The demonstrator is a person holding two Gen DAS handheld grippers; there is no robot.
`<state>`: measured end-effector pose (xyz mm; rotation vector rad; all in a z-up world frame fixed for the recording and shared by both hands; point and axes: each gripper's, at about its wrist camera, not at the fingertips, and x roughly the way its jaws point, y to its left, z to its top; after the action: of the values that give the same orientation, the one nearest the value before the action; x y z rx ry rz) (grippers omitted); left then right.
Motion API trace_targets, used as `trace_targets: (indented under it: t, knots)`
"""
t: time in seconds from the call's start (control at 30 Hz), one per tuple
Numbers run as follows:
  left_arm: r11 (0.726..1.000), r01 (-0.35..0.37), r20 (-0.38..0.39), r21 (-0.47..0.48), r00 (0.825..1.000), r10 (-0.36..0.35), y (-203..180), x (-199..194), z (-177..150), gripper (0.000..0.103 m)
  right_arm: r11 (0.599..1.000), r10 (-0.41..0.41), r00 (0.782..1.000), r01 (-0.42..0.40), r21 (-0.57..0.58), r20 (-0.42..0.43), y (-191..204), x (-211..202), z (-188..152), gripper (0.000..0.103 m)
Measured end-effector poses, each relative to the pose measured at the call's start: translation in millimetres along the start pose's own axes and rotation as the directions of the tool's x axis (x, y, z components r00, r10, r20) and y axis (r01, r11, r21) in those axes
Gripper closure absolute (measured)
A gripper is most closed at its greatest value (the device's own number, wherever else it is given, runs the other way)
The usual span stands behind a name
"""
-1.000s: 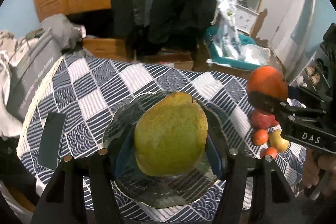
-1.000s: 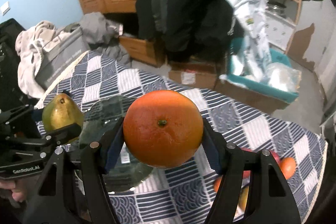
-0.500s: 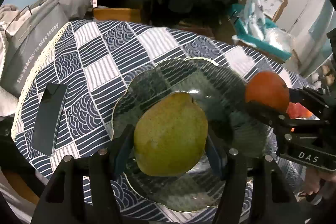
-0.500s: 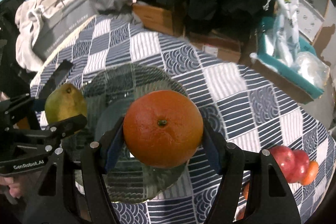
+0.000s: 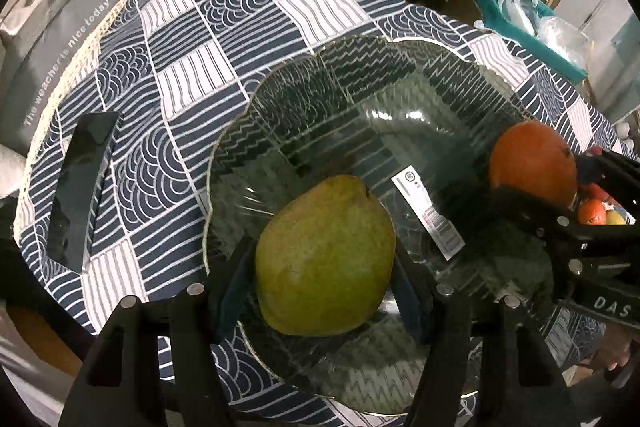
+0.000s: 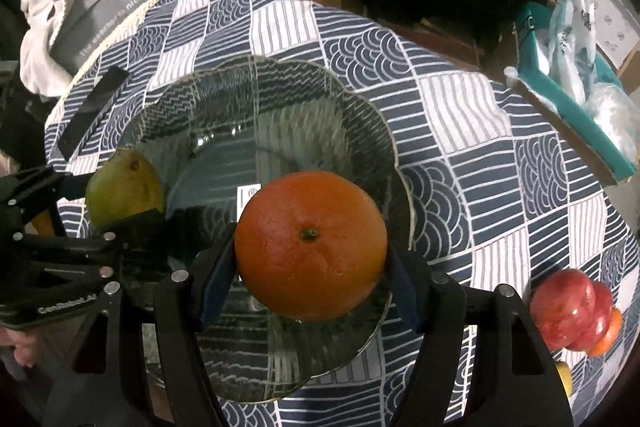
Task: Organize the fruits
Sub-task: 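Carry the pear and orange in both grippers over the glass plate, then lower both fruits onto the glass plate and open both grippers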
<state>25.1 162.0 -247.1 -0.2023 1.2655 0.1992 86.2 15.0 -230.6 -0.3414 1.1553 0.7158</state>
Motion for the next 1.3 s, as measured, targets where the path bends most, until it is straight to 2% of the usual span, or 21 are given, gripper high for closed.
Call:
trace_targets:
  t: [0.37,0.43,0.47,0.5,0.67,0.93,1.03,1.3]
  knots:
    - [1.000,0.002,-0.021,0.011,1.000,-0.001,-4.0,5.7,0.5,0.037,1.000,0.016,1.000,-0.016,-0.018,-0.016,5.2,4.4,-0.5,0.033]
    - [1.000,0.004,-0.029,0.020,1.000,-0.003,-6.2,6.6,0.4,0.031,1.000,0.019,1.000,-0.019,-0.014,-0.017,4.9,4.6,-0.5,0.033]
    - [1.000,0.005,-0.025,0.024,1.000,-0.005,-7.3,5.5,0.2,0.024,1.000,0.021,1.000,-0.021,-0.013,-0.020,4.8,4.6,-0.7,0.033]
    - [1.000,0.009,-0.016,0.027,1.000,-0.008,-8.2,3.8,0.1,0.023,1.000,0.025,0.999,-0.026,-0.013,-0.019,5.2,4.4,-0.6,0.032]
    - [0.999,-0.006,0.017,0.044,1.000,0.006,-11.1,-5.7,0.0,0.023,0.997,0.063,0.998,-0.063,0.033,0.004,-2.0,-1.8,0.5,0.029]
    - [0.999,0.021,0.057,0.028,0.998,-0.023,-9.8,-27.9,-0.1,0.023,0.992,0.098,0.993,-0.103,0.078,0.064,-9.4,-21.9,3.1,0.029]
    - [0.999,0.025,0.093,0.038,0.995,-0.028,-13.4,-41.5,1.3,0.023,0.992,0.094,0.990,-0.102,0.077,0.103,-7.2,-36.1,5.2,0.029]
    - [0.996,0.027,0.168,0.084,0.985,-0.041,-27.6,-71.7,2.8,0.023,0.998,-0.011,0.979,-0.003,0.071,0.204,-5.6,-84.1,4.8,0.029]
